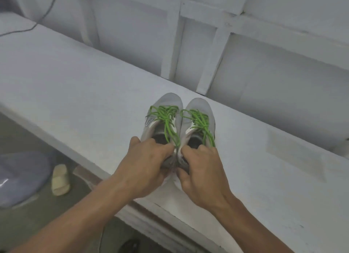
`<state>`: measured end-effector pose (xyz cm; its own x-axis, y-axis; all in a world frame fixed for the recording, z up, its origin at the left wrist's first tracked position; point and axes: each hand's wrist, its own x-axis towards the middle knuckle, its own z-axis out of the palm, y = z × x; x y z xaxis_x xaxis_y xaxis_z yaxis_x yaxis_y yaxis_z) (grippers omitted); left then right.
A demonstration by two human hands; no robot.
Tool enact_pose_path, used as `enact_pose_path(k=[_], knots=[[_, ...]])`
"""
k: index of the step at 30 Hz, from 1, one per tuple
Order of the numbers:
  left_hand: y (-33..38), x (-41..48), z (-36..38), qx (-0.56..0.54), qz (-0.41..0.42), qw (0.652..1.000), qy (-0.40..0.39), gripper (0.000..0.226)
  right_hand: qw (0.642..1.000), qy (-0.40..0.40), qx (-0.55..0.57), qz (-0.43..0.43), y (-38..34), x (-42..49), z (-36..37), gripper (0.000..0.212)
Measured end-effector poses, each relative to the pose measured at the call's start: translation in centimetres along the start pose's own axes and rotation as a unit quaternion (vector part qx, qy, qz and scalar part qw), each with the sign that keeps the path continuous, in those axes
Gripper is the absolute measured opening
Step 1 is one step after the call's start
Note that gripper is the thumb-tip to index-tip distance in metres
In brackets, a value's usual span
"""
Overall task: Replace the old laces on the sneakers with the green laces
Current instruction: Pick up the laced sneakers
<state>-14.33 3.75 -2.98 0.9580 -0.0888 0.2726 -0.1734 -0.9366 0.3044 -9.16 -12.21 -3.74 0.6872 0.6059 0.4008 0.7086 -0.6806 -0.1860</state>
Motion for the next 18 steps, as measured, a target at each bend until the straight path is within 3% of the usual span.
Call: enact_pose_path(k=[10, 13, 18], knots=[[-2.3, -15.7, -5.1, 0.096, -0.221, 0.968, 0.066, 0.038, 0.958, -0.077, 0.134, -0.242, -12.4, 0.4, 2.9, 0.024], [-2.7, -20.8, -5.8, 0.116, -0.294, 0.947, 0.061, 0.035, 0.933, -0.097, 0.169, -0.303, -16.7, -0.5, 4.9, 0.035], [-3.5, -28.3, -4.7, 0.108, -0.404, 0.908, 0.011, 0.032, 0.888, -0.173, 0.21, -0.372, -22.2, -3.5, 9.1, 0.025]])
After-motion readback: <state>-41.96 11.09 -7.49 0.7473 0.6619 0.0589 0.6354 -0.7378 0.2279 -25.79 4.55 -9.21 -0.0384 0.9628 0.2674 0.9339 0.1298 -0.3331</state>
